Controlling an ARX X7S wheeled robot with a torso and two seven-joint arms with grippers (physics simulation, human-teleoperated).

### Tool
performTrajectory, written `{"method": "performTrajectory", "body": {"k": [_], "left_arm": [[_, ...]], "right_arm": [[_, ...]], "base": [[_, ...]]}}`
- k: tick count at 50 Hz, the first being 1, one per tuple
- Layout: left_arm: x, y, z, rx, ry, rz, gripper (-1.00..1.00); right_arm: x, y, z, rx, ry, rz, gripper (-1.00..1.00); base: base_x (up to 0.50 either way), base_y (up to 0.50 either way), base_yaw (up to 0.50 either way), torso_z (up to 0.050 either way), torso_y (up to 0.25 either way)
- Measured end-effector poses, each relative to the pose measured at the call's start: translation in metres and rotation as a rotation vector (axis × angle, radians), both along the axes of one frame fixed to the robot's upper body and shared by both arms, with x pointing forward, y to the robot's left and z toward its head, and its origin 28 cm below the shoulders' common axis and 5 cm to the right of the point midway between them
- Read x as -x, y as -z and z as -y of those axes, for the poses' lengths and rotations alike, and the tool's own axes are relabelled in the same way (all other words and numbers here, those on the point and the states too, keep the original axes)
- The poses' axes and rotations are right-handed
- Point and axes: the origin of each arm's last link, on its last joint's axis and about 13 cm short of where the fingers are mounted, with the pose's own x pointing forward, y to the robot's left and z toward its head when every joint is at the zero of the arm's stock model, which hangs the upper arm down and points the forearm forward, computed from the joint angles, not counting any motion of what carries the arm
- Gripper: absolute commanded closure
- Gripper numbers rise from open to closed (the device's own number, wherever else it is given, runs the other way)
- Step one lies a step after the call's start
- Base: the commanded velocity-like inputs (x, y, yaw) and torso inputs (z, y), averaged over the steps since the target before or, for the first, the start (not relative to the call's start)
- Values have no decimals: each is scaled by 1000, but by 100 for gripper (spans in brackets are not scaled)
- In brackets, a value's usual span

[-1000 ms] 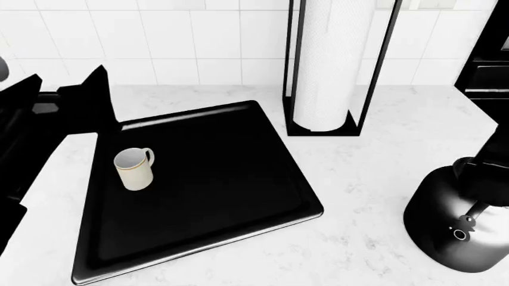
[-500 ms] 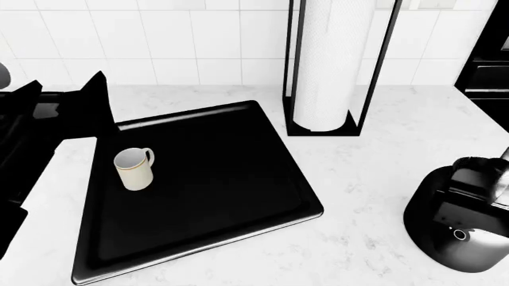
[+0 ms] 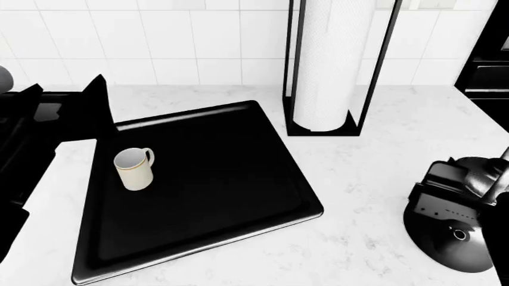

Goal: Pick the kettle from the counter and place it on the tray. Then pick the mug from the cabinet and place it on the tray. Then close the cabinet doors.

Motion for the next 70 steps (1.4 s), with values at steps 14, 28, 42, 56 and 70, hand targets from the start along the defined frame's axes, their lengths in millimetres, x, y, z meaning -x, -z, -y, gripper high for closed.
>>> {"method": "performTrajectory", "body": {"k": [14, 28, 42, 56, 70], "left_arm": [[1, 0, -2, 3, -6, -1, -100], [1, 2, -3, 6, -11, -5, -100], [0, 6, -4, 9, -15, -12, -100], [0, 8, -5, 13, -17, -18, -100], [0, 8, -6, 16, -19, -17, -100]], "right_arm": [[-8, 6, -2, -9, 13, -26, -100], [-13, 12, -1, -17, 37, -46, 100], [-13, 14, 0, -17, 49, -43, 100], [-15, 10, 3, 5, 49, -23, 100], [-20, -12, 2, 68, 10, 18, 100]], "base": [[0, 0, 0, 0, 0], [0, 0, 0, 0, 0], [0, 0, 0, 0, 0], [0, 0, 0, 0, 0], [0, 0, 0, 0, 0]]}}
